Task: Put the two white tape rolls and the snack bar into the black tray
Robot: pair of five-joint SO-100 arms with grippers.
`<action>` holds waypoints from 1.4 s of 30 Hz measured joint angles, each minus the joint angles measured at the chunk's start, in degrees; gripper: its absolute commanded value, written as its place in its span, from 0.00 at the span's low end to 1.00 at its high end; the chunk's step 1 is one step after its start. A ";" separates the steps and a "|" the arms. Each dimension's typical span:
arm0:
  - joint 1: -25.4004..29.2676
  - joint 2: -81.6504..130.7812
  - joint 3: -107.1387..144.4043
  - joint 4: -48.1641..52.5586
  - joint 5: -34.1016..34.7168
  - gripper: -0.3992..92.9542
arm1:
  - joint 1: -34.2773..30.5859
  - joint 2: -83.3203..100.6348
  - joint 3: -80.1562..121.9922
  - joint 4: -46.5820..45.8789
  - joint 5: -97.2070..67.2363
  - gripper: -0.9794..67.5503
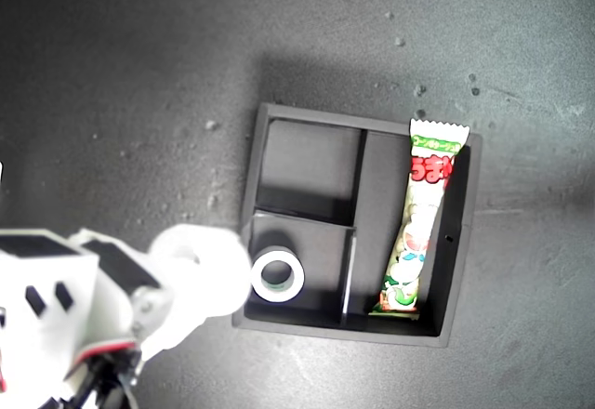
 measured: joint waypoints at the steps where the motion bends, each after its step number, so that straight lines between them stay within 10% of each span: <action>1: -0.62 -2.64 -2.99 0.00 1.67 0.00 | 0.97 1.93 2.90 0.00 2.46 0.01; 15: -7.21 -38.14 -33.40 4.48 7.12 0.00 | -5.80 48.52 61.79 -26.81 13.97 0.01; 27: -10.11 -48.16 -30.32 4.48 5.80 0.00 | -20.13 50.63 93.08 -48.78 15.64 0.01; 42: -10.11 -51.42 -31.99 4.48 5.89 0.15 | -20.74 53.09 109.69 -62.84 18.19 0.01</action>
